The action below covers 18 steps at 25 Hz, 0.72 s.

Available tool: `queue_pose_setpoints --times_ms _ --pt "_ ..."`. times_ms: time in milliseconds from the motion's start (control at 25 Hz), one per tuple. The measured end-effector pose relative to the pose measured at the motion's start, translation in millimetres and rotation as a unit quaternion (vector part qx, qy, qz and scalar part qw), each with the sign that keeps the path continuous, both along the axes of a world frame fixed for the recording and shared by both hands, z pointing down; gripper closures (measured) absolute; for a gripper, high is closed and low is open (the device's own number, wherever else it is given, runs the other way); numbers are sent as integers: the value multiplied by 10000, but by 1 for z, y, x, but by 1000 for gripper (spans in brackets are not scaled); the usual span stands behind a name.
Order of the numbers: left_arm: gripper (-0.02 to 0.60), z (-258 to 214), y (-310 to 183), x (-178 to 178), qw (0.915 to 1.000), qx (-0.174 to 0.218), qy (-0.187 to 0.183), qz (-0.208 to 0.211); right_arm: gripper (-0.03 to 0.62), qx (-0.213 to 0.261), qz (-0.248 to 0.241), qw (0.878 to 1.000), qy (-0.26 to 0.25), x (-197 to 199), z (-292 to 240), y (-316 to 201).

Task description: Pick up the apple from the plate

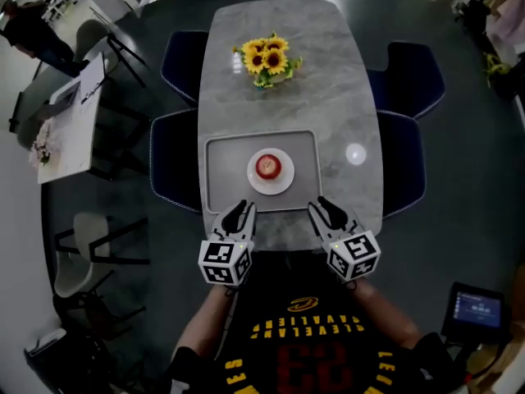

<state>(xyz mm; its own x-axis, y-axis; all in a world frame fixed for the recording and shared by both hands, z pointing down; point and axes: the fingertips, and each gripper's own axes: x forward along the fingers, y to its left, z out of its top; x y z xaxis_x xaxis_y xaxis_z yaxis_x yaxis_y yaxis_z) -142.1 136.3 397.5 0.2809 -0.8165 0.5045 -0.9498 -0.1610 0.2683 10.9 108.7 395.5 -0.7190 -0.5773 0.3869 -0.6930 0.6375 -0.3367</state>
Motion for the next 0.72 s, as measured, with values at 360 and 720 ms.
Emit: queue_pose_setpoints --times_ms 360,720 --pt "515 73 -40 -26 9958 -902 76 -154 500 -814 -249 9962 198 -21 66 -47" --pt "515 128 -60 -40 9851 -1661 435 36 500 -1684 -36 9846 470 -40 120 -68"
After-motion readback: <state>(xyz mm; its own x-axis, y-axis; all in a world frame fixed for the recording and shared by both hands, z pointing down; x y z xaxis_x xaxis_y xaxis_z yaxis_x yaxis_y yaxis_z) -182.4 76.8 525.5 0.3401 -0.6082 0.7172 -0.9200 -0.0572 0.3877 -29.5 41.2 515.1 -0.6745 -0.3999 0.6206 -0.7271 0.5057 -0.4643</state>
